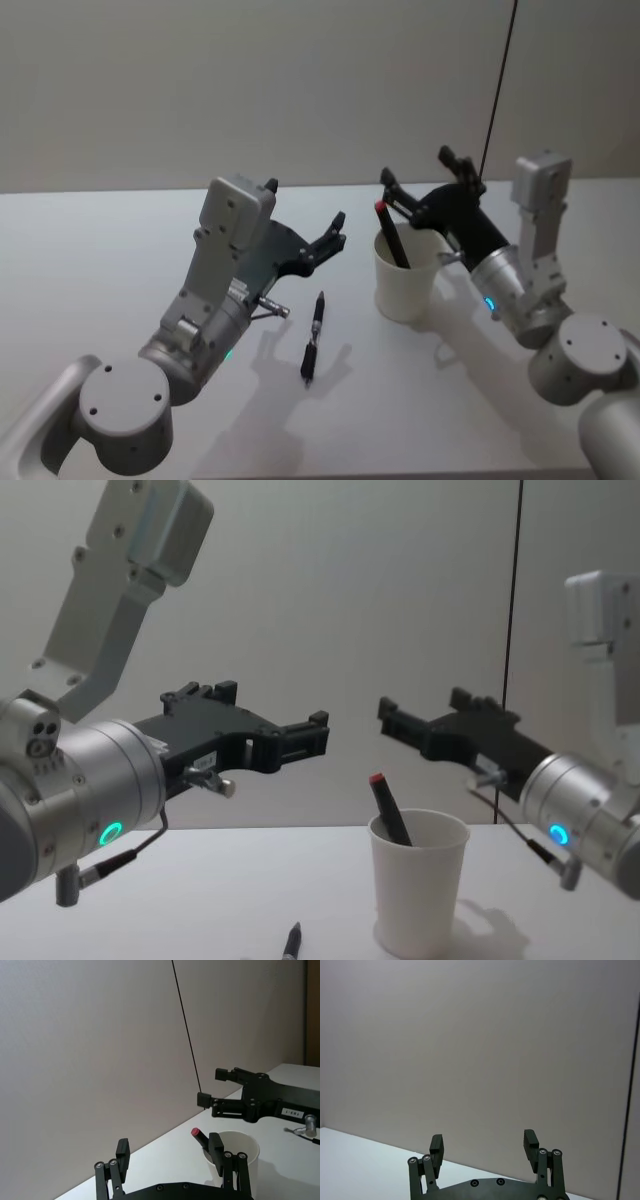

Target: Place the pen into the pen holder.

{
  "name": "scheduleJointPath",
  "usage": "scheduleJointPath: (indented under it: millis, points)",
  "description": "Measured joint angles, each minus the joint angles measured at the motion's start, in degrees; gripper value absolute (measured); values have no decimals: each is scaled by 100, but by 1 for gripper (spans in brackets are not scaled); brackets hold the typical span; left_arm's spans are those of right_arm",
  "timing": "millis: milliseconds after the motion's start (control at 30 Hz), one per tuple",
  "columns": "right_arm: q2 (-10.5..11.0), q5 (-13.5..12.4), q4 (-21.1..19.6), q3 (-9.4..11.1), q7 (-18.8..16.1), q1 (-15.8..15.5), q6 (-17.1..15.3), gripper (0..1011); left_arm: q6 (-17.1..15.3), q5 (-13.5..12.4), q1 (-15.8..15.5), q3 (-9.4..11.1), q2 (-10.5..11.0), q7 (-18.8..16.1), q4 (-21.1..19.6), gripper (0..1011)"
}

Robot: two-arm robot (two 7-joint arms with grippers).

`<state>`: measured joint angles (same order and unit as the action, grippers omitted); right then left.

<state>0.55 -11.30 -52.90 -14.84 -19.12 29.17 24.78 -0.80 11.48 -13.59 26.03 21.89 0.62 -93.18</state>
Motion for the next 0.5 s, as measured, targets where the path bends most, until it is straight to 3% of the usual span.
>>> scheduleJointPath:
  millis: [500]
  points:
    - [372, -227, -1651, 211, 789, -836, -993, 1001, 0, 0, 0, 0, 0, 0, 0, 1004]
